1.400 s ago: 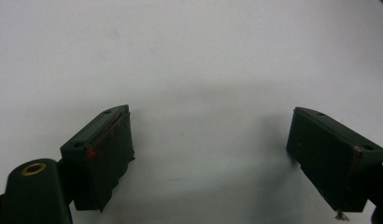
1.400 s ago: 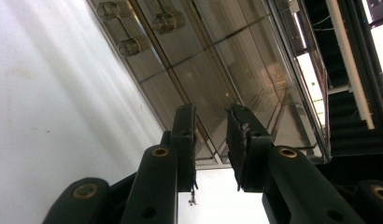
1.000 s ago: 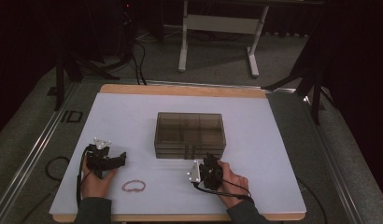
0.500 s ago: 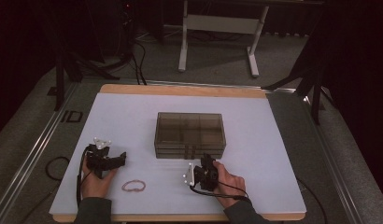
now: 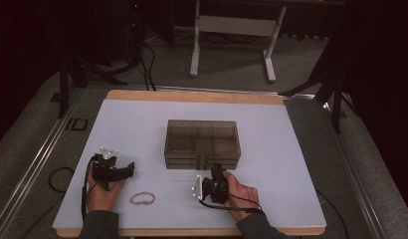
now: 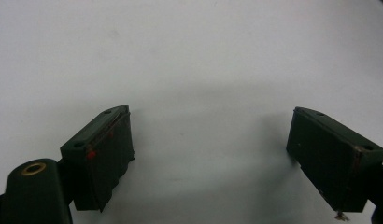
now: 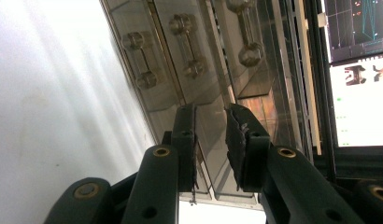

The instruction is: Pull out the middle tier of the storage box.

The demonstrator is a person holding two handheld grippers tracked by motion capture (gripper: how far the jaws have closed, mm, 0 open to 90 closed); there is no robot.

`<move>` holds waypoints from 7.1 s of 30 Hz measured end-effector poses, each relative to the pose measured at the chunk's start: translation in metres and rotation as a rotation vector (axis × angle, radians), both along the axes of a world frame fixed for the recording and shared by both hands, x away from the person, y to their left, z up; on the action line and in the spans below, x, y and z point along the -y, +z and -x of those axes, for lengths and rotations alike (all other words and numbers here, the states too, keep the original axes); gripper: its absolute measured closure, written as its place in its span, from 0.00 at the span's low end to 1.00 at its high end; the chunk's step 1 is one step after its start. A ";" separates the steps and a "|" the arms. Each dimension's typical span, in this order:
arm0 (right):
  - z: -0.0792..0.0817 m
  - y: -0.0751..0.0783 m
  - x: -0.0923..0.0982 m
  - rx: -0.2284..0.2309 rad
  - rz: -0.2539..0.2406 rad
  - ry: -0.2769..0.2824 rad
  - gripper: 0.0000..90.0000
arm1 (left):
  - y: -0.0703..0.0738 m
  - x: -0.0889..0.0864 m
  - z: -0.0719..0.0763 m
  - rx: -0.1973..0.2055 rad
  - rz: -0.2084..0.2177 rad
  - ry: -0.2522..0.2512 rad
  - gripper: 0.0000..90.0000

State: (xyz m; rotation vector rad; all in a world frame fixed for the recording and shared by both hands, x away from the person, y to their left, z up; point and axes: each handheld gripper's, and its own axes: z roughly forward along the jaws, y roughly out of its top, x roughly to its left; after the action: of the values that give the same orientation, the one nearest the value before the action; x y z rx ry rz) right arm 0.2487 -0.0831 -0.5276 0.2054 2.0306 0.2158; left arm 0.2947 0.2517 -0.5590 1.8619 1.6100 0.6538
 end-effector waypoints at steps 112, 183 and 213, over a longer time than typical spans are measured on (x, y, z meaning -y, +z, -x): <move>0.000 -0.035 -0.023 0.223 0.207 0.090 0.89 | 0.000 0.000 0.000 0.000 0.001 0.001 0.16; 0.015 -0.001 0.022 0.023 -0.125 -0.005 0.77 | 0.000 0.001 0.000 -0.001 0.000 0.005 0.16; -0.001 0.028 0.080 -0.126 -0.430 -0.108 0.69 | 0.001 0.003 0.003 0.019 0.003 -0.009 0.28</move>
State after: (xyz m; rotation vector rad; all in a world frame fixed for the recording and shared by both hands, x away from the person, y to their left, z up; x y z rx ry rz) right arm 0.2500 -0.1631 -0.4997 0.6078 2.0696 0.5836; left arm 0.2918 0.2484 -0.5578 1.8547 1.5886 0.6629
